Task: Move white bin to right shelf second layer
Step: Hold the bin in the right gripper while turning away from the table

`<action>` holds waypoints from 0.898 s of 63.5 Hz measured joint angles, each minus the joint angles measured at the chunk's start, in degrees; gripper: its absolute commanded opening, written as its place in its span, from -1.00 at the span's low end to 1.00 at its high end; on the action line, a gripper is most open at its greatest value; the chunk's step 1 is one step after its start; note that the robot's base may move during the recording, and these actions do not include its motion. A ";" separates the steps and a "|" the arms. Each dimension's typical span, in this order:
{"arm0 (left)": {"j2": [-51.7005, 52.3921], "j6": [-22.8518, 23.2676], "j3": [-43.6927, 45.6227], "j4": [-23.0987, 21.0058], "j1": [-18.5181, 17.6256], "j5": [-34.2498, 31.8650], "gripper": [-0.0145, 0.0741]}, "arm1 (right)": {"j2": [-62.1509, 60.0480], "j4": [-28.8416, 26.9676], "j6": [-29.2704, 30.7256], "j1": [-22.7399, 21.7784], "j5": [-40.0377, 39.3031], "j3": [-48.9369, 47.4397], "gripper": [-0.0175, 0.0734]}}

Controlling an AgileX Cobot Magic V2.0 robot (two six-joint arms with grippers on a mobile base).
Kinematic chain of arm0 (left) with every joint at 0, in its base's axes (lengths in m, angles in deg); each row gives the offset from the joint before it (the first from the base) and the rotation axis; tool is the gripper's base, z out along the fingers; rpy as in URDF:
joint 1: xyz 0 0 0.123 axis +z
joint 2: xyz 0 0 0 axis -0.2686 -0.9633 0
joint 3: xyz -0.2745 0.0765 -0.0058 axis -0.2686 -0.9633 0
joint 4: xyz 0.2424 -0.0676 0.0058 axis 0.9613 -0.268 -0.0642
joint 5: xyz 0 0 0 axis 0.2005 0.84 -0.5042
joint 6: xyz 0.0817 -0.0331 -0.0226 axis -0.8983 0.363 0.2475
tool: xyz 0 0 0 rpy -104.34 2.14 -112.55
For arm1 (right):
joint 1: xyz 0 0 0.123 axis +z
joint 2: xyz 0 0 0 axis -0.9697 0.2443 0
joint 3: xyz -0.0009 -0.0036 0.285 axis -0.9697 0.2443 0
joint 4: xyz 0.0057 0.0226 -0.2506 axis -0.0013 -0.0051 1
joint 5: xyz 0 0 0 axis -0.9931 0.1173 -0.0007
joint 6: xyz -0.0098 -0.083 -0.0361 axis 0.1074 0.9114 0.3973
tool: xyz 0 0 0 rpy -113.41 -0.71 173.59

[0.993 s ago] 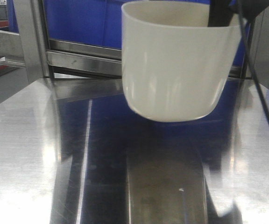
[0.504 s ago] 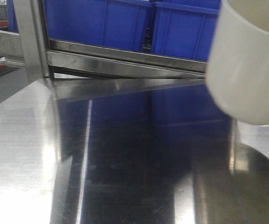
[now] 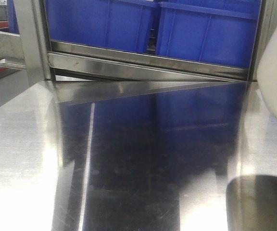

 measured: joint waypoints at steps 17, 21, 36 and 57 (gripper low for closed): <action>0.00 0.00 0.00 0.00 0.00 0.00 -0.48 | -3.93 0.10 -0.37 0.00 0.73 0.72 -0.51; 0.00 0.00 0.00 0.00 0.00 0.00 -0.48 | -3.93 0.10 -0.48 0.00 0.81 0.72 -0.51; 0.00 0.00 0.00 0.00 0.00 0.00 -0.48 | -3.93 0.10 -0.48 0.00 0.81 0.72 -0.51; 0.00 0.00 0.00 0.00 0.00 0.00 -0.48 | -3.93 0.10 -0.48 0.00 0.81 0.72 -0.51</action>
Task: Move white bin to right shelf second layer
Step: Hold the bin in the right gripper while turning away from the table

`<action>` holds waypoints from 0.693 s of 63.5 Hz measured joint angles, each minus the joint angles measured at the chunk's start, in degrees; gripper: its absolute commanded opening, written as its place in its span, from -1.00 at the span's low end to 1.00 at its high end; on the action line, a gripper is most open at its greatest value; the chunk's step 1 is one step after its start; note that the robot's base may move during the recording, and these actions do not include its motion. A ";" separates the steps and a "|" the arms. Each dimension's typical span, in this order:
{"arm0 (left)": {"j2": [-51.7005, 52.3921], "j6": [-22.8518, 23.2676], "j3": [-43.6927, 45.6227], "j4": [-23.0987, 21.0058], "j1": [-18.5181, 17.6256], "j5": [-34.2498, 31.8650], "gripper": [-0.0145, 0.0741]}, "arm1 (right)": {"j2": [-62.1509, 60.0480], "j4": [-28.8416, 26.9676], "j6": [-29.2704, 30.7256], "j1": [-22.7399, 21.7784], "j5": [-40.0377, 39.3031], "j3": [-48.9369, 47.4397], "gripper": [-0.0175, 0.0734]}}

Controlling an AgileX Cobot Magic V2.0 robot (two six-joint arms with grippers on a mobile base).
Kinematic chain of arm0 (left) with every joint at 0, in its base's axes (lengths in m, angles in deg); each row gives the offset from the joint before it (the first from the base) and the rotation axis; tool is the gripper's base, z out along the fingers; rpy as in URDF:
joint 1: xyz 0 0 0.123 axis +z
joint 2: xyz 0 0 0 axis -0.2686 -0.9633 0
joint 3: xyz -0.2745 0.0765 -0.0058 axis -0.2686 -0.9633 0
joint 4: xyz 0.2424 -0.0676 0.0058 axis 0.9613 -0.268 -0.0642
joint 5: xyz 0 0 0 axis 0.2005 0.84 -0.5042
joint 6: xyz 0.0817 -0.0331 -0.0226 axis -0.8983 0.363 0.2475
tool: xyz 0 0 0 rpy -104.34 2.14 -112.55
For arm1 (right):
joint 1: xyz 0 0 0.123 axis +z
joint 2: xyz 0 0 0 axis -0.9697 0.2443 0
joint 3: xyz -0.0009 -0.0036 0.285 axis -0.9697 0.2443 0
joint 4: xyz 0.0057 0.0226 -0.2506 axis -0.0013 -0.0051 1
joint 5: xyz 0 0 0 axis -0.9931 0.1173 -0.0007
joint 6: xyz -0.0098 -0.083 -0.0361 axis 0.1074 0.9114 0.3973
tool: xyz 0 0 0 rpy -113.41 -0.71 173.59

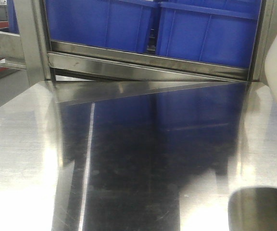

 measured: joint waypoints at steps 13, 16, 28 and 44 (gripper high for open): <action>0.00 0.00 0.00 0.00 0.00 0.00 -0.48 | 0.00 0.00 -0.12 0.00 0.00 0.00 -0.51; 0.00 0.00 0.00 0.00 0.00 0.00 -0.48 | 0.00 0.00 -0.12 0.00 0.00 0.00 -0.51; 0.00 0.00 0.00 0.00 0.00 0.00 -0.48 | 0.00 0.00 -0.12 0.00 0.00 0.00 -0.51; 0.00 0.00 0.00 0.00 0.00 0.00 -0.48 | 0.00 0.00 -0.12 0.00 0.00 0.00 -0.51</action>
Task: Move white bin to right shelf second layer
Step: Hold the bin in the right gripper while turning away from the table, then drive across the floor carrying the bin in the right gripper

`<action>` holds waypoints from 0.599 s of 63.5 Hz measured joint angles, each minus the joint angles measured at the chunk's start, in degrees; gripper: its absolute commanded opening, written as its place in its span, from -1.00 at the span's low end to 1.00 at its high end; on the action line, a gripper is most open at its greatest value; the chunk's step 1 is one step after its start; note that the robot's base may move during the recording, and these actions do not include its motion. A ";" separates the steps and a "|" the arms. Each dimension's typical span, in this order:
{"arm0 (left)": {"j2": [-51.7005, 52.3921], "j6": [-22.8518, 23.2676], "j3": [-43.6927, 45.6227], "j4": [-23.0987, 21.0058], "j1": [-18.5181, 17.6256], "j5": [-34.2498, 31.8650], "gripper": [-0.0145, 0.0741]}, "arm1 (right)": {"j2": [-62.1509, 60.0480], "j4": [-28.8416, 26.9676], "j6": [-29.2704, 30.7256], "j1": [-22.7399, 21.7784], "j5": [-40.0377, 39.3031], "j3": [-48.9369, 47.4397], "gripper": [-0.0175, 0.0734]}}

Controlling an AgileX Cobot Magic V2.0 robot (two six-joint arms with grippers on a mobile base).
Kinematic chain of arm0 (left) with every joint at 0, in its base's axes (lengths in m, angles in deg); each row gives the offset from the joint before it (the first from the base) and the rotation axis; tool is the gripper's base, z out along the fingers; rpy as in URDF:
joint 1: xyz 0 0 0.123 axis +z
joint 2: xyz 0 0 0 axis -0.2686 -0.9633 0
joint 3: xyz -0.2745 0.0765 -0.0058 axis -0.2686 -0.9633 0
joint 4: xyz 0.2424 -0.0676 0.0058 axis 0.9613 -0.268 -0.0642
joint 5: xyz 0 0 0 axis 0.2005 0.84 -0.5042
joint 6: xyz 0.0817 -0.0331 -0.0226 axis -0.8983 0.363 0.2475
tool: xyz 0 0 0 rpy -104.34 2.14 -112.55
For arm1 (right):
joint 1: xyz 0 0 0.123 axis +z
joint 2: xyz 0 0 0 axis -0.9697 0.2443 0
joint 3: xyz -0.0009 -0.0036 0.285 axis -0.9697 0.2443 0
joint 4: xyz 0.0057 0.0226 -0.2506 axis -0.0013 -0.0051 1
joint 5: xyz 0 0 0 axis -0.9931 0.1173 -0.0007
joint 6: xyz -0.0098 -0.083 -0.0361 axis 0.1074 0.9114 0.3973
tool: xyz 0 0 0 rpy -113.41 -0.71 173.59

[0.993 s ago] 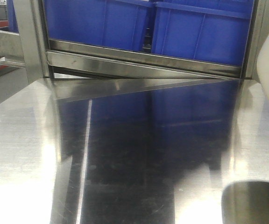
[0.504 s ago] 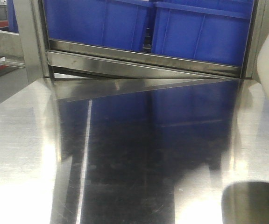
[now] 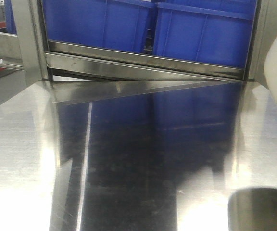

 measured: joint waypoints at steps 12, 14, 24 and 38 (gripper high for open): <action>0.00 0.00 0.00 0.00 0.00 0.00 -0.48 | 0.00 0.00 0.00 0.00 0.00 0.00 -0.51; 0.00 0.00 0.00 0.00 0.00 0.00 -0.48 | 0.00 0.00 0.00 0.00 0.00 0.00 -0.51; 0.00 0.00 0.00 0.00 0.00 0.00 -0.48 | 0.00 0.00 0.00 0.00 0.00 0.00 -0.51; 0.00 0.00 0.00 0.00 0.00 0.00 -0.48 | 0.00 0.00 0.00 0.00 0.00 0.00 -0.51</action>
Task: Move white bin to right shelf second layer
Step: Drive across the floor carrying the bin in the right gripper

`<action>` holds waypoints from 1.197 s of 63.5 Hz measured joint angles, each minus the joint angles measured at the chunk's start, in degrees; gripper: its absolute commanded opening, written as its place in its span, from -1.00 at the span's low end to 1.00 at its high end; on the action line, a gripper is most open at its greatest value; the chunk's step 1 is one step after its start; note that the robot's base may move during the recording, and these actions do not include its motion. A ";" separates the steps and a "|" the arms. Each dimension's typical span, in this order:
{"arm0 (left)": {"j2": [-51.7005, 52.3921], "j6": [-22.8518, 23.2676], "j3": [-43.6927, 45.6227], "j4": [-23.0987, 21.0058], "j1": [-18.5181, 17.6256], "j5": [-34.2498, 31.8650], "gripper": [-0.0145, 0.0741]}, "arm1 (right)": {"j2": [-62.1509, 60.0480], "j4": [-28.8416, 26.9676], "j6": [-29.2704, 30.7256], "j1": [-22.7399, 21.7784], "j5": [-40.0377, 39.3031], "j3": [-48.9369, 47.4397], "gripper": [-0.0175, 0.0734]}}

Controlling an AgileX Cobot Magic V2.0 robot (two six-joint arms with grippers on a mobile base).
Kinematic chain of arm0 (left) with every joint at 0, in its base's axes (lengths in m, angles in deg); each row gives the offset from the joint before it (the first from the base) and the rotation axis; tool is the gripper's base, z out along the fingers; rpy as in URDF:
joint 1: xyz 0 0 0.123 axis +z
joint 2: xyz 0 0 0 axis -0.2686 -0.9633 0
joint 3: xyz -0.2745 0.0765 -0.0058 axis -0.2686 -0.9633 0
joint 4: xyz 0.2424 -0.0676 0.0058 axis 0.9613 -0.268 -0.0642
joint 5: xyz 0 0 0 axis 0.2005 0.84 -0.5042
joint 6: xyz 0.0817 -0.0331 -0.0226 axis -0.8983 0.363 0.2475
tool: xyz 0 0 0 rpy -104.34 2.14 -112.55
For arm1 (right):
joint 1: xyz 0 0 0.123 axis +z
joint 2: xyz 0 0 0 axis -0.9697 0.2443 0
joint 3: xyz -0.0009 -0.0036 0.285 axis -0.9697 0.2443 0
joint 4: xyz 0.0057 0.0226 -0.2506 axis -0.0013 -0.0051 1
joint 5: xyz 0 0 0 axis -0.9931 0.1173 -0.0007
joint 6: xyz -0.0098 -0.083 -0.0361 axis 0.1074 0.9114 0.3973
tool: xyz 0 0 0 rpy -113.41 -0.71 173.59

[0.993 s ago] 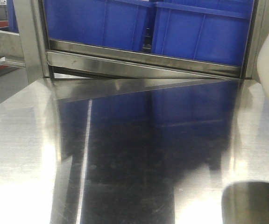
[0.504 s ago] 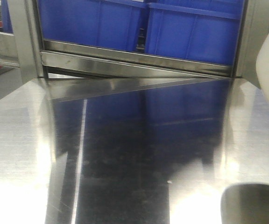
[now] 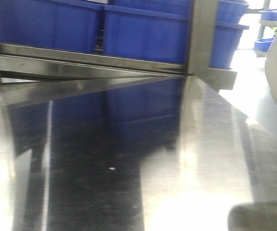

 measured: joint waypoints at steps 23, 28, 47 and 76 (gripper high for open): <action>0.00 0.00 0.00 0.00 0.00 0.00 -0.48 | 0.00 0.00 0.00 0.00 0.00 0.00 -0.51; 0.00 0.00 0.00 0.00 0.00 0.00 -0.48 | 0.00 0.00 0.00 0.00 0.00 0.00 -0.51; 0.00 0.00 0.00 0.00 0.00 0.00 -0.48 | 0.00 0.00 0.00 0.00 0.00 0.00 -0.51; 0.00 0.00 0.00 0.00 0.00 0.00 -0.48 | 0.00 0.00 0.00 0.00 0.00 0.00 -0.51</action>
